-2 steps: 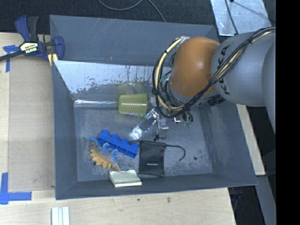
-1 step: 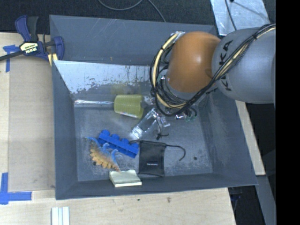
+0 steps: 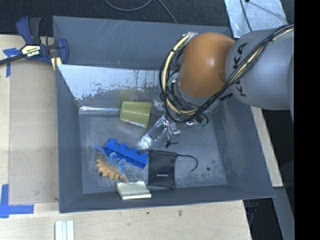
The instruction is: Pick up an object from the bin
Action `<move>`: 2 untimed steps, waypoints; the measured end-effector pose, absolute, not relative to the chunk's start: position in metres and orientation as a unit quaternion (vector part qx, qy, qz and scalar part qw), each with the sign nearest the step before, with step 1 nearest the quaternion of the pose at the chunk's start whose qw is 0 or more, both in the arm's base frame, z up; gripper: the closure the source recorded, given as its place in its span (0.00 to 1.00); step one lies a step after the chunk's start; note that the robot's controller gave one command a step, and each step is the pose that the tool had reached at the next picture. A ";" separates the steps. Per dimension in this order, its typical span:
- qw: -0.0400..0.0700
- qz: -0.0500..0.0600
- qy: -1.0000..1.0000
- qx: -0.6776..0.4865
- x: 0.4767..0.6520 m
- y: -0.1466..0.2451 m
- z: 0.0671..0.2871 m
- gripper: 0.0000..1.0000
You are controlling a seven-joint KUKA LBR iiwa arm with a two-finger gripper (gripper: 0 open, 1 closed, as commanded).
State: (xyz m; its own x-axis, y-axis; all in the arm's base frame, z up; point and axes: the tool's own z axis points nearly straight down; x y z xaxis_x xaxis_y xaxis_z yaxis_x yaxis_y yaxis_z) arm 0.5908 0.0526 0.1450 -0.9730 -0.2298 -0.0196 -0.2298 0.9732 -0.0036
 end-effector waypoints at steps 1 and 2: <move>0.011 -0.002 0.989 -0.146 0.591 0.042 0.115 0.00; 0.011 -0.002 0.969 -0.247 0.595 0.046 0.109 1.00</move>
Offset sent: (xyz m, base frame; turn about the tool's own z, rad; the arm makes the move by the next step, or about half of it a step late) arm 0.0047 -0.0046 -0.0296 -0.3144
